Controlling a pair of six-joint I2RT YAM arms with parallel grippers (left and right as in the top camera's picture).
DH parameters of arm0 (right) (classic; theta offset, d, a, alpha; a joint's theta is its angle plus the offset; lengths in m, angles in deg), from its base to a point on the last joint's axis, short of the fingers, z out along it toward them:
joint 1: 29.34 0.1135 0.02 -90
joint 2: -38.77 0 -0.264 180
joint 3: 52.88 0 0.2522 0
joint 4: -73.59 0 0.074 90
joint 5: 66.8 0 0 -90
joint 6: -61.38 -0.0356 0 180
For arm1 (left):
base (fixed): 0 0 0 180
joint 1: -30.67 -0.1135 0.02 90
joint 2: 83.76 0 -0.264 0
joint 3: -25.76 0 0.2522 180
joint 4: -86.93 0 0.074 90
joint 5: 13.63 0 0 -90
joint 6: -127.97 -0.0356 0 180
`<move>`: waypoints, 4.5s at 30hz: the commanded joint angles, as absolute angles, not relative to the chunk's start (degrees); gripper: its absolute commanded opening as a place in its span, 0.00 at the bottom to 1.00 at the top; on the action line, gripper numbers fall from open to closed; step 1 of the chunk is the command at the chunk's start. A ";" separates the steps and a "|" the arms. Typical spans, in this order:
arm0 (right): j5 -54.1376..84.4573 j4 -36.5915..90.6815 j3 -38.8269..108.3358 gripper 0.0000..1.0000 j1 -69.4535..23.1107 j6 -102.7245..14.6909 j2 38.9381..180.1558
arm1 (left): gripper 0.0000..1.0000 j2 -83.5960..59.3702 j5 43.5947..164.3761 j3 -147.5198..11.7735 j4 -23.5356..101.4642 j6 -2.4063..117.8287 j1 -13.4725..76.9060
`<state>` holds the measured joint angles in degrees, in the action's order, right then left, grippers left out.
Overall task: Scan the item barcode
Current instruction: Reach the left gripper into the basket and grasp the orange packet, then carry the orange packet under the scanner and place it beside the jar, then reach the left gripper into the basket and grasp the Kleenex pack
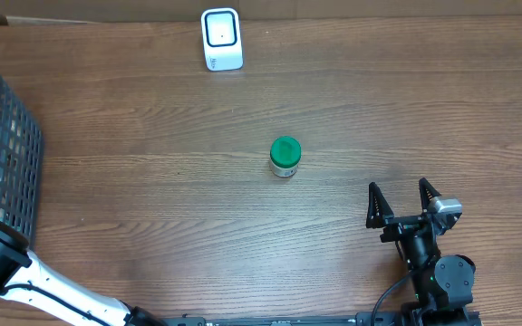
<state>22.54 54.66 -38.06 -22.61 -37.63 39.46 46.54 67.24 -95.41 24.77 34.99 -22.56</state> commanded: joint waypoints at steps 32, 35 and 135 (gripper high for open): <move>22.51 55.01 -38.65 1.00 -22.92 -37.79 38.94 | 0.04 -0.58 80.84 -95.48 6.15 54.44 15.49; 22.51 55.01 -38.65 1.00 -22.92 -37.79 38.94 | 0.04 1.60 80.82 -93.95 1.58 51.45 24.86; 22.49 55.01 -38.65 1.00 -22.92 -37.79 38.94 | 0.48 35.13 54.74 -82.98 18.41 48.65 -21.43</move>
<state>22.54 54.70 -38.06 -22.61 -37.61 39.46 33.91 56.12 -83.46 18.47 49.55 -20.88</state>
